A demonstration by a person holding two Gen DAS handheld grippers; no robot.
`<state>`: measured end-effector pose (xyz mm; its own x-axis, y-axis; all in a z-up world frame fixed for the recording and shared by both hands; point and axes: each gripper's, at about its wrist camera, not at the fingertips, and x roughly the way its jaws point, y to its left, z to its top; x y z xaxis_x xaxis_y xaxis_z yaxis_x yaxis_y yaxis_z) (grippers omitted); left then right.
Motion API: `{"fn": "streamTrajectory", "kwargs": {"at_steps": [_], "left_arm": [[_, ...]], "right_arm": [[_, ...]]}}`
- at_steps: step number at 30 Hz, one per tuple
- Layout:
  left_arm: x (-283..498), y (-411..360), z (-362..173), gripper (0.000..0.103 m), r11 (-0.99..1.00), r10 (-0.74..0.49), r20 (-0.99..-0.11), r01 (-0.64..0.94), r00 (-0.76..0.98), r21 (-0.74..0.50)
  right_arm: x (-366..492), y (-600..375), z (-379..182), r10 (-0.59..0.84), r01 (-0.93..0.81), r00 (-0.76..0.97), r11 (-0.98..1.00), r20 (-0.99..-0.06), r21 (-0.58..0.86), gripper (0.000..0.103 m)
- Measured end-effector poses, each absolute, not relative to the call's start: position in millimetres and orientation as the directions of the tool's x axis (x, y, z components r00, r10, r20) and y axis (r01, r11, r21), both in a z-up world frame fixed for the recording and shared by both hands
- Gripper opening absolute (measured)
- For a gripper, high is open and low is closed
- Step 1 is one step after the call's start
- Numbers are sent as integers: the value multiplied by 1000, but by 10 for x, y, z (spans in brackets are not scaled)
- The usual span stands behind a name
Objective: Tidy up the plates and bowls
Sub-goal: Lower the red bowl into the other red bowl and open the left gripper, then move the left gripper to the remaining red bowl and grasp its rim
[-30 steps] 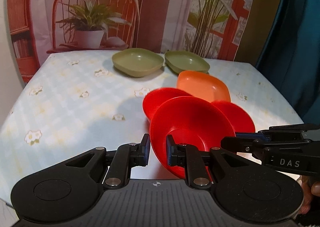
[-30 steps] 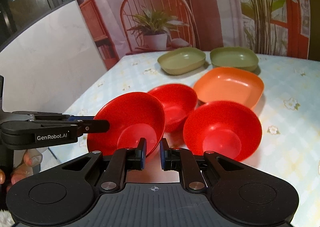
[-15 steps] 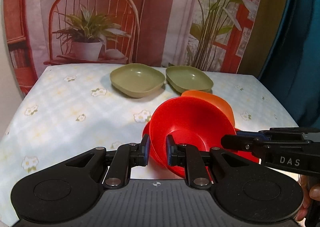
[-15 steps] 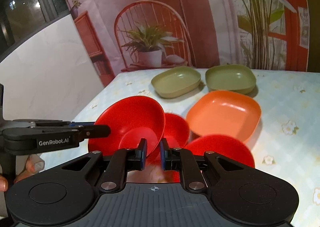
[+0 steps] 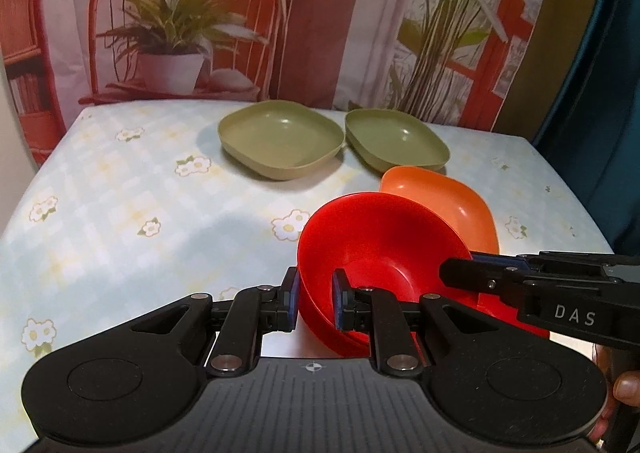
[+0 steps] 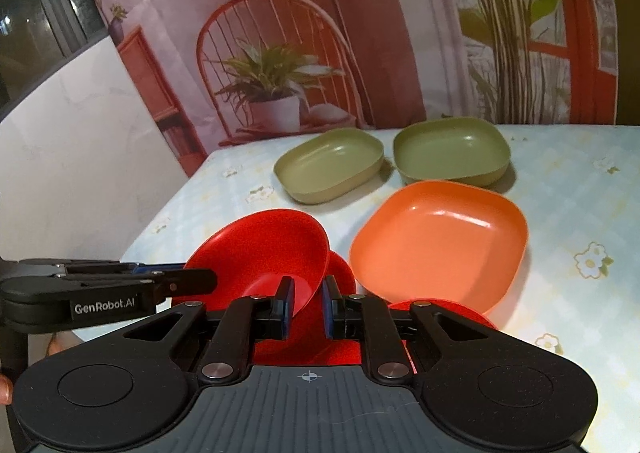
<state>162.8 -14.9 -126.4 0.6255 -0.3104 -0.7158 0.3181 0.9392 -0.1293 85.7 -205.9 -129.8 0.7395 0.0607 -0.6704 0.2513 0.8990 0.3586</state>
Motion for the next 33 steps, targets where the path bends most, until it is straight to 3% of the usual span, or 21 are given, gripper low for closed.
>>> {"fn": "streamTrajectory", "kwargs": {"at_steps": [10, 15, 21, 24, 27, 33], "left_arm": [[1700, -193, -1329, 19, 943, -290, -731, 313, 617, -111], [1679, -249, -1348, 20, 950, -251, -731, 308, 634, -59], [1626, -252, -1278, 20, 952, -248, -712, 300, 657, -56], [1570, -269, -1234, 25, 954, -249, -698, 293, 672, -58], [1512, -307, -1194, 40, 958, -245, -691, 277, 680, -67], [1315, -485, -1115, 41, 950, -260, -671, 310, 695, -47]], "right_arm": [[942, -2074, -1413, 61, 238, 725, 913, -686, 333, 16], [974, -2030, -1424, 39, 221, 722, 933, -691, 283, 26], [945, -2015, -1405, 13, 215, 728, 945, -685, 247, 26], [906, -1977, -1370, -13, 204, 735, 958, -678, 203, 26], [836, -1953, -1323, -30, 192, 751, 966, -660, 175, 26], [692, -1938, -1262, -71, 200, 758, 971, -648, 128, 26]]}}
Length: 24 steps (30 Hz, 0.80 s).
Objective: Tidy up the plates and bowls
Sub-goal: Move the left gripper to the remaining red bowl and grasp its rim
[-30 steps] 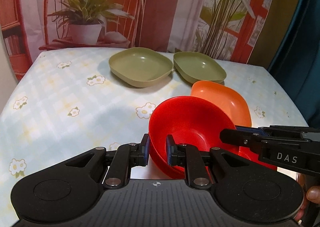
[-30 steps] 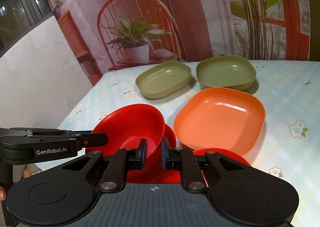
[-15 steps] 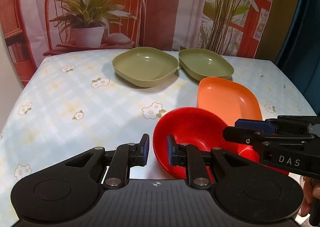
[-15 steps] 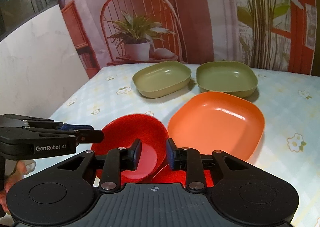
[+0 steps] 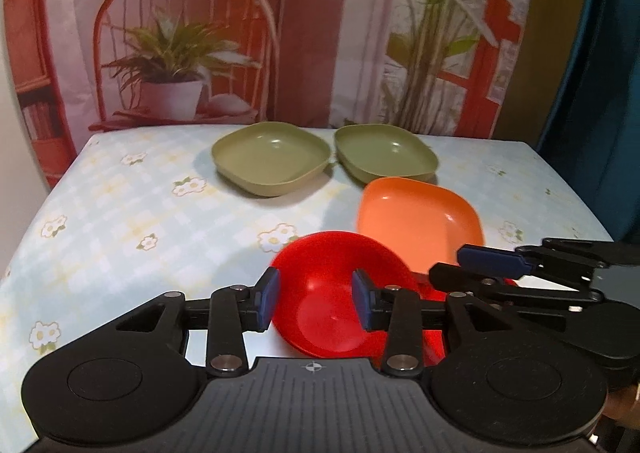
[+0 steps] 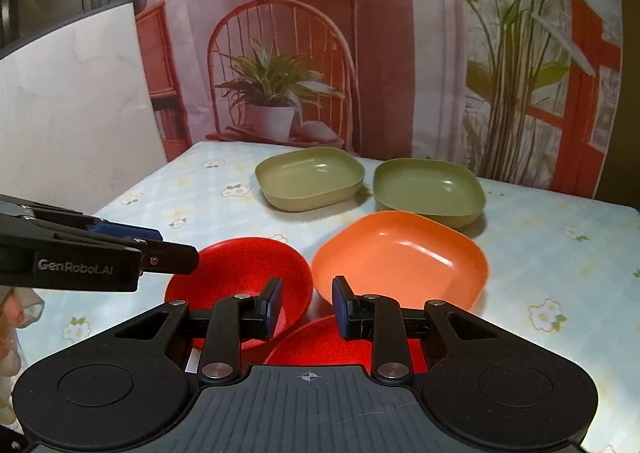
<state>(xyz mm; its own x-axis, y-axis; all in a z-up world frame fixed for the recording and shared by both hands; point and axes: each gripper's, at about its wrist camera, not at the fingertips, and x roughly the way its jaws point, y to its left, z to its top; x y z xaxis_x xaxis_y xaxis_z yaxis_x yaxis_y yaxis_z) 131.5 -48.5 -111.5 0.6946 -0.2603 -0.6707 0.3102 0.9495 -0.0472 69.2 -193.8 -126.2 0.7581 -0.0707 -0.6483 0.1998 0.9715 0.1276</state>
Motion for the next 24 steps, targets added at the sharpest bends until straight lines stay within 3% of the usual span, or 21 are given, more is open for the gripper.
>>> {"fn": "streamTrajectory", "kwargs": {"at_steps": [24], "left_arm": [[1045, -808, -1155, 41, 923, -331, -716, 370, 615, -109]], "right_arm": [[87, -2307, -1328, -164, 325, 757, 934, -632, 147, 26]]}}
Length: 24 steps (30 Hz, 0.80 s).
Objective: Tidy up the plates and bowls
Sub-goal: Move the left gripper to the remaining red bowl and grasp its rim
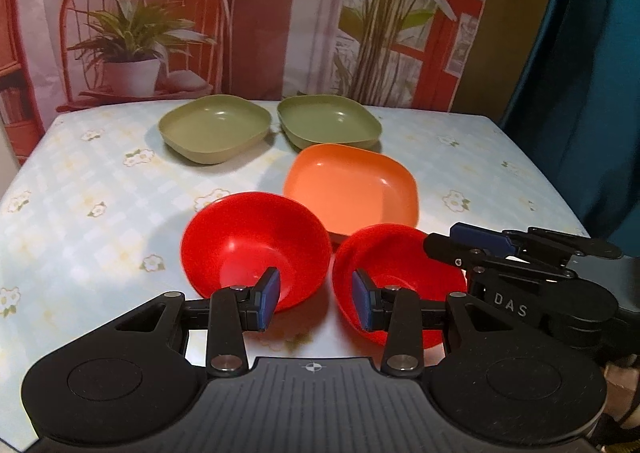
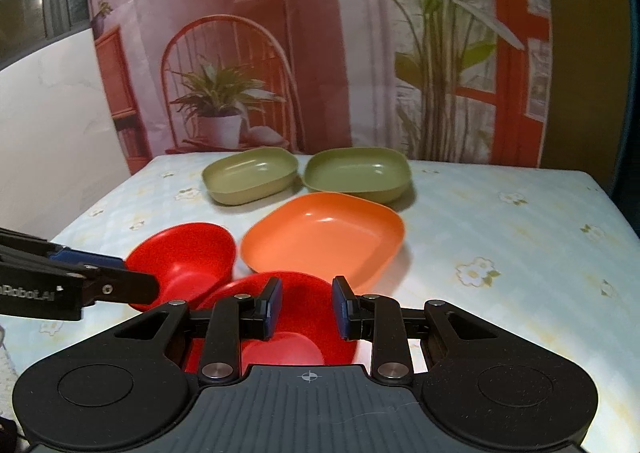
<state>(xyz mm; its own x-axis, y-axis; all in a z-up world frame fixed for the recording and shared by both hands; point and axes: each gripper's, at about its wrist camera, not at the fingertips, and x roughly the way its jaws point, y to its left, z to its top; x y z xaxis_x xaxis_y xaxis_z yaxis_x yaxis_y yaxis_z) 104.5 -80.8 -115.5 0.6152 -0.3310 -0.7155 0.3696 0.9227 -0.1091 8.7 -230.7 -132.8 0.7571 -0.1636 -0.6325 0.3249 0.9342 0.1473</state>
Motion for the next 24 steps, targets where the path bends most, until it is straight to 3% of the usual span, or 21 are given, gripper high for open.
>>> {"fn": "streamTrajectory", "kwargs": {"at_steps": [13, 24], "left_arm": [[1083, -908, -1361, 41, 904, -360, -768, 402, 530, -146], [1203, -858, -1561, 36, 888, -428, -783, 373, 451, -271]], "right_arm": [[-29, -2468, -1492, -171, 378, 733, 907, -658, 186, 26], [-13, -2451, -1589, -146, 376, 722, 903, -676, 206, 26]]}}
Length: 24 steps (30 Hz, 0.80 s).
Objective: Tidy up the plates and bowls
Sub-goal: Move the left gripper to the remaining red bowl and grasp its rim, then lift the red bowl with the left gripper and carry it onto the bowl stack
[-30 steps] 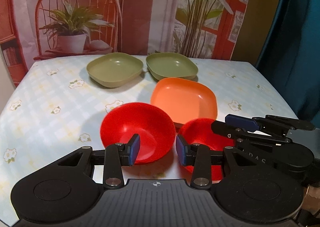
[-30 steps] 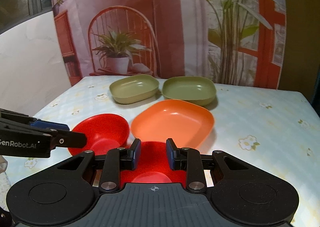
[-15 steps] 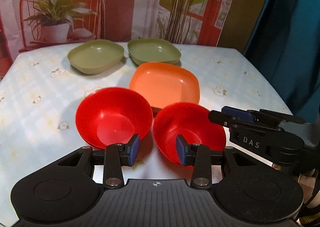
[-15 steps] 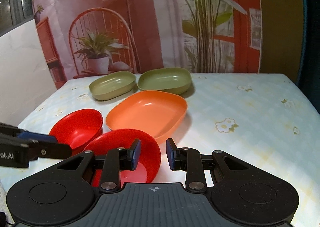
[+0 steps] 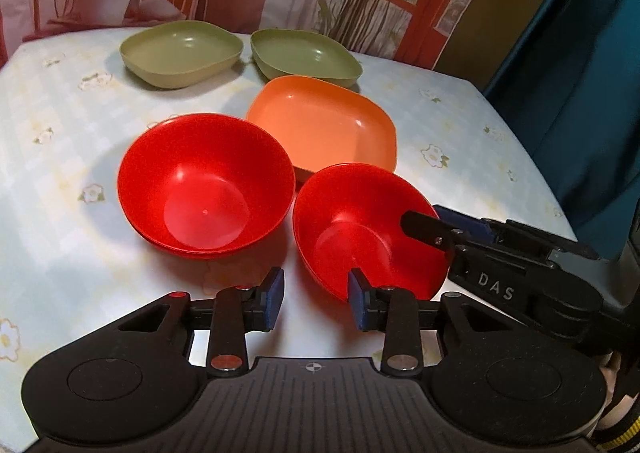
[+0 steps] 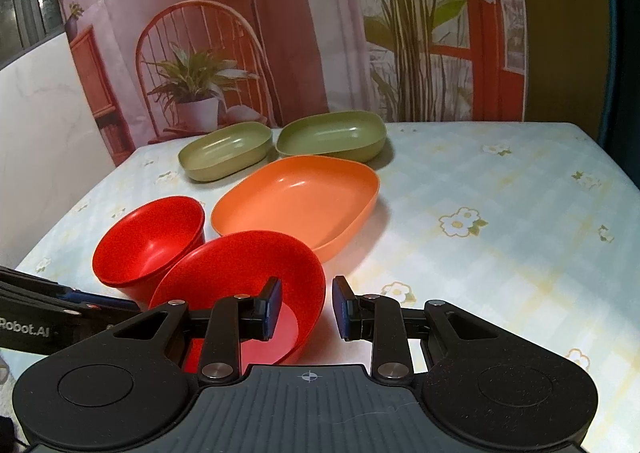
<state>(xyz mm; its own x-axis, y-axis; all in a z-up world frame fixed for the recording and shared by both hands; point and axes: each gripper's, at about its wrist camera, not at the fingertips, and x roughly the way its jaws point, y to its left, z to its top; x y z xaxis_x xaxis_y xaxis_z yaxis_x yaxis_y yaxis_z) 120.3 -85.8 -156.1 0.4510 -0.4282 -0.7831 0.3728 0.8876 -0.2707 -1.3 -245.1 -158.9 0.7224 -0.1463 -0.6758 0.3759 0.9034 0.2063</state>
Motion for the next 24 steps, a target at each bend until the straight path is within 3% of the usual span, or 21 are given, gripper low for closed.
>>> {"fn": "streamTrajectory", "kwargs": {"at_steps": [7, 14, 24], "left_arm": [[1167, -920, -1617, 28, 863, -465, -775, 414, 428, -289], [1153, -912, -1612, 28, 860, -470, -766, 422, 438, -286], [1087, -836, -1506, 28, 848, -494, -728, 448, 476, -282]], "right_arm": [[11, -2432, -1626, -136, 373, 714, 904, -687, 209, 25], [17, -2427, -1625, -144, 375, 711, 906, -688, 198, 18], [-11, -2348, -1502, -179, 377, 703, 915, -689, 146, 17]]}}
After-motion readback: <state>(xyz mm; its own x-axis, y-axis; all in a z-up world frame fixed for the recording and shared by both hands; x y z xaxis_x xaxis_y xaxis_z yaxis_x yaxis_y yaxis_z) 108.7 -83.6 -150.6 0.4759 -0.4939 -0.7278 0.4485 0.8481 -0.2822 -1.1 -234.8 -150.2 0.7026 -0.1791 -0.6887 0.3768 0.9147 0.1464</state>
